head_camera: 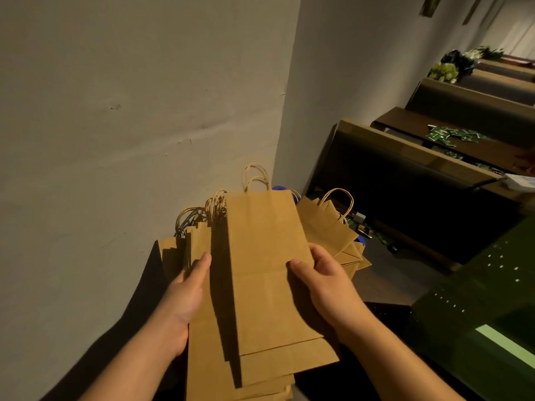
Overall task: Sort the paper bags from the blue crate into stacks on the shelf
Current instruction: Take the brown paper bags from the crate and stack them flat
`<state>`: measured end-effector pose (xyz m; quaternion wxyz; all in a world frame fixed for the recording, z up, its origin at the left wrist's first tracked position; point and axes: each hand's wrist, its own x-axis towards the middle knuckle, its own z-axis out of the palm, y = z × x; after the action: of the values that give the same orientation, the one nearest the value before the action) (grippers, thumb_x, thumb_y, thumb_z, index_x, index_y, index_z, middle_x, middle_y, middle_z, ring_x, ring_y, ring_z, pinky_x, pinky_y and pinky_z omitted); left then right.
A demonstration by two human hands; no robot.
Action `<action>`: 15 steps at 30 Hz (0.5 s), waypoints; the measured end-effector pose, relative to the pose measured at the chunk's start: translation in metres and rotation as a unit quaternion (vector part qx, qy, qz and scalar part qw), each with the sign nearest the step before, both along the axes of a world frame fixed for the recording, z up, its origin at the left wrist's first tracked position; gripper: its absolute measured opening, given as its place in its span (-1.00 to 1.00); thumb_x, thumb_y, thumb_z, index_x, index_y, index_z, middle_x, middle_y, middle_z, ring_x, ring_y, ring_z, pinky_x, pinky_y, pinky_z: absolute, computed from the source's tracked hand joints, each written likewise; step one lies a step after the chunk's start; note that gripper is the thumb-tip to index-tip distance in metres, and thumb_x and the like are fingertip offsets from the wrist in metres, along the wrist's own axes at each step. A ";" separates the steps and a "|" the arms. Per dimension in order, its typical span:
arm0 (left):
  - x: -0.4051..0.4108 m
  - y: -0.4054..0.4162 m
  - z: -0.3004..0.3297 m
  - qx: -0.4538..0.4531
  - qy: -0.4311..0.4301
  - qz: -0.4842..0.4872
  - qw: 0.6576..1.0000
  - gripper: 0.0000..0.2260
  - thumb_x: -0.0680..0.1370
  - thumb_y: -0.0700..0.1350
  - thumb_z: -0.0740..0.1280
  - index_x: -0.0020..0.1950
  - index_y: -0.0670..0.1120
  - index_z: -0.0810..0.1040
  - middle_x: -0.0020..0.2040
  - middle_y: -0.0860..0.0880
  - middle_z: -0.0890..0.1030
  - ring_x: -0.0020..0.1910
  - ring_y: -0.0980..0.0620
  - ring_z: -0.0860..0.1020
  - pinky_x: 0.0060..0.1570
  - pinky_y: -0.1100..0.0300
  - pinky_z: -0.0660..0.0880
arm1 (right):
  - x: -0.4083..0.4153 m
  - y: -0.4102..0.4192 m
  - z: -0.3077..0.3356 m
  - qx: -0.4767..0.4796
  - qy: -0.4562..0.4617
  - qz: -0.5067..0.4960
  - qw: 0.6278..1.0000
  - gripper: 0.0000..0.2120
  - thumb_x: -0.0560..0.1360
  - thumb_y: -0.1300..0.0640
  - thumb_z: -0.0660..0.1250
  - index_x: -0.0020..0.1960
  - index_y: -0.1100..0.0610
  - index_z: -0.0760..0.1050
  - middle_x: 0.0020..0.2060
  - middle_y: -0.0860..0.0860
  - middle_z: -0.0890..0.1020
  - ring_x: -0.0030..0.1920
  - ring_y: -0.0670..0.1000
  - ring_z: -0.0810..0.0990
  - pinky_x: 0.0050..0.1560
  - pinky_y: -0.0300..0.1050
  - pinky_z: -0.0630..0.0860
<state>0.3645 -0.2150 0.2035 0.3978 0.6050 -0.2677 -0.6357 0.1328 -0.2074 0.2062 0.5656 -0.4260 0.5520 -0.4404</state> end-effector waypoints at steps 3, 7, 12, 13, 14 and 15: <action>-0.004 0.004 0.004 -0.007 0.015 -0.002 1.000 -0.09 0.31 0.50 0.34 0.60 0.17 0.27 0.46 -0.12 0.47 0.44 -0.25 0.40 0.39 -0.27 0.34 | 0.016 0.005 0.001 -0.003 0.061 0.005 0.998 -0.32 0.45 -0.23 0.44 0.50 -0.06 0.37 0.28 -0.05 0.64 0.21 -0.06 0.64 0.28 -0.02 0.55; -0.004 0.007 0.001 -0.025 0.034 0.016 0.999 -0.08 0.20 0.34 0.54 0.50 0.10 0.39 0.27 -0.12 0.63 0.25 -0.21 0.56 0.28 -0.27 0.46 | 0.029 0.013 -0.004 -0.053 0.135 0.022 0.989 -0.65 0.63 0.03 0.36 0.38 -0.17 0.42 0.22 -0.20 0.61 0.24 -0.11 0.59 0.37 -0.01 0.50; 0.001 0.006 -0.008 -0.032 0.024 -0.014 0.999 -0.33 0.28 -0.03 0.57 0.37 0.03 0.50 0.13 -0.13 0.70 0.12 -0.21 0.66 0.15 -0.24 0.56 | 0.038 0.015 -0.008 -0.059 0.237 0.041 0.969 -0.52 0.64 -0.11 0.30 0.53 -0.15 0.31 0.13 -0.14 0.41 0.17 -0.17 0.42 0.15 -0.32 0.36; 0.002 0.005 -0.010 -0.032 0.030 -0.011 0.999 -0.36 0.31 -0.06 0.56 0.38 0.03 0.50 0.14 -0.14 0.70 0.12 -0.21 0.66 0.10 -0.20 0.58 | 0.038 0.013 -0.009 -0.041 0.223 0.041 0.973 -0.46 0.64 -0.15 0.28 0.57 -0.19 0.23 0.20 -0.14 0.40 0.23 -0.16 0.42 0.21 -0.29 0.36; 0.003 0.005 -0.012 -0.032 0.039 -0.009 0.999 -0.39 0.36 -0.09 0.55 0.38 0.02 0.49 0.14 -0.14 0.70 0.11 -0.21 0.66 0.05 -0.16 0.60 | 0.039 0.012 -0.009 -0.023 0.197 0.040 0.979 -0.41 0.64 -0.18 0.26 0.61 -0.20 0.16 0.32 -0.16 0.39 0.33 -0.13 0.41 0.31 -0.23 0.36; 0.003 0.005 -0.014 -0.032 0.049 -0.010 0.998 -0.44 0.40 -0.12 0.53 0.39 0.02 0.50 0.14 -0.15 0.70 0.11 -0.20 0.67 0.00 -0.13 0.60 | 0.041 0.012 -0.005 -0.001 0.168 0.045 0.985 -0.35 0.62 -0.23 0.25 0.64 -0.19 0.10 0.44 -0.18 0.35 0.44 -0.10 0.37 0.43 -0.14 0.35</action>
<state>0.3674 -0.2098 0.1899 0.4228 0.5576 -0.2744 -0.6595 0.1738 -0.1954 0.2009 0.4833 -0.5191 0.6190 -0.3373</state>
